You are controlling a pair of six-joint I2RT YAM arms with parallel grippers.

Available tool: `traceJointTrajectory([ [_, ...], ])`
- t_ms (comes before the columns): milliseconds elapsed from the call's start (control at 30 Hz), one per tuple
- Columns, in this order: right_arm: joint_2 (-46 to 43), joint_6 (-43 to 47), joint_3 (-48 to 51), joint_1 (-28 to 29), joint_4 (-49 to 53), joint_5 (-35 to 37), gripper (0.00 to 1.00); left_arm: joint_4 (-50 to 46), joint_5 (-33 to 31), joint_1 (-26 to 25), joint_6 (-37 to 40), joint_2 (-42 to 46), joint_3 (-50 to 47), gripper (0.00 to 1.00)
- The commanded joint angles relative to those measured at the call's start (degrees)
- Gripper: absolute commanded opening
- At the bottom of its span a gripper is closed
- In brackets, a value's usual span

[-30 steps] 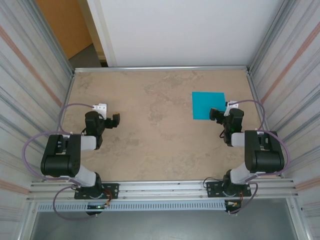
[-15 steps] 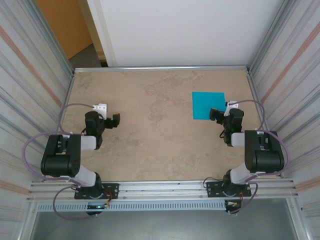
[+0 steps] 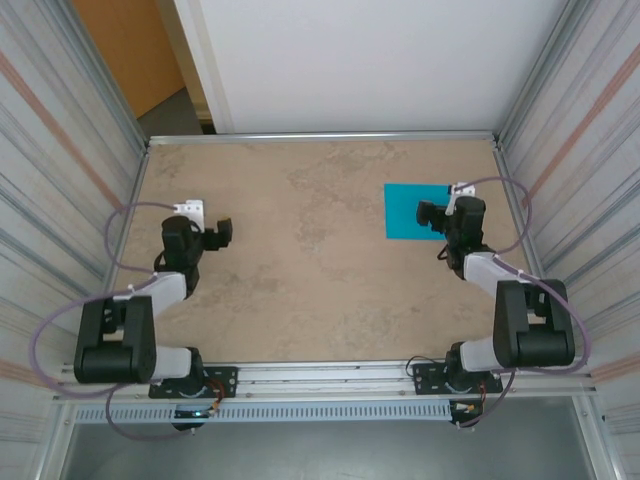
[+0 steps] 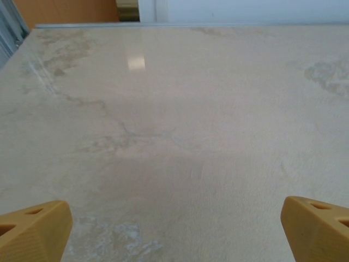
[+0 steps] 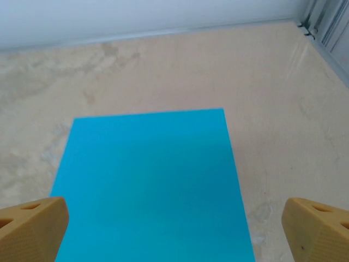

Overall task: Fold a paper plane with a square sheet of paper (pick it up from the middle)
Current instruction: Move the square sheet of paper to the center of the table.

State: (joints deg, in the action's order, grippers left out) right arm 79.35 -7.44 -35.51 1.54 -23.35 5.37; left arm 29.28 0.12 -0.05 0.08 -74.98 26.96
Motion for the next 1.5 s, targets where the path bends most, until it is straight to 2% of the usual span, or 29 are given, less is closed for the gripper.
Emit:
traceJointTrajectory([
  [0, -2.56, -10.46, -7.85, 0.38, 16.93, 2.91, 0.99, -14.08, -1.09, 0.32, -5.77, 6.35, 6.35, 0.99],
  [67, -1.58, -14.81, -13.96, 0.47, 26.07, -0.25, 0.99, -22.22, -1.09, 0.40, -15.00, 8.89, 10.78, 0.99],
  [133, 0.52, -17.54, -19.49, 0.51, 34.15, -2.85, 0.99, -29.22, 1.98, 0.58, -21.65, 9.42, 15.42, 0.99],
  [233, 4.67, -19.83, -25.43, 0.74, 41.40, -7.01, 0.99, -37.02, 9.53, 0.54, -25.30, 7.02, 21.94, 0.99],
  [300, 8.25, -22.85, -29.32, 0.45, 46.31, -8.58, 0.99, -38.48, 13.50, 0.53, -28.46, 4.82, 24.06, 0.99],
  [433, 16.68, -25.53, -35.02, -1.52, 50.51, -20.46, 0.99, -31.87, 22.49, 0.03, -34.31, 1.04, 22.92, 0.99],
  [533, 21.49, -27.83, -37.16, -2.19, 50.95, -23.08, 0.99, -27.99, 23.56, -3.28, -36.52, -1.26, 22.23, 0.99],
  [667, 25.45, -29.94, -38.79, -2.74, 50.63, -23.38, 0.95, -28.38, 25.60, -9.30, -37.86, -7.12, 25.72, 0.98],
  [833, 30.54, -31.64, -42.02, -2.83, 51.38, -23.04, 0.84, -29.23, 23.57, -18.94, -41.22, -15.18, 30.58, 0.90],
  [1000, 33.80, -32.03, -44.52, -2.74, 52.18, -21.12, 0.80, -27.98, 23.40, -25.46, -45.91, -23.38, 35.00, 0.78],
  [1267, 38.46, -30.28, -49.14, -3.08, 54.69, -19.19, 0.59, -24.76, 28.07, -29.58, -51.19, -32.16, 39.48, 0.65],
  [1467, 40.34, -29.82, -49.75, -2.71, 56.65, -18.28, 0.56, -25.71, 28.45, -29.74, -51.19, -33.22, 39.88, 0.60],
])
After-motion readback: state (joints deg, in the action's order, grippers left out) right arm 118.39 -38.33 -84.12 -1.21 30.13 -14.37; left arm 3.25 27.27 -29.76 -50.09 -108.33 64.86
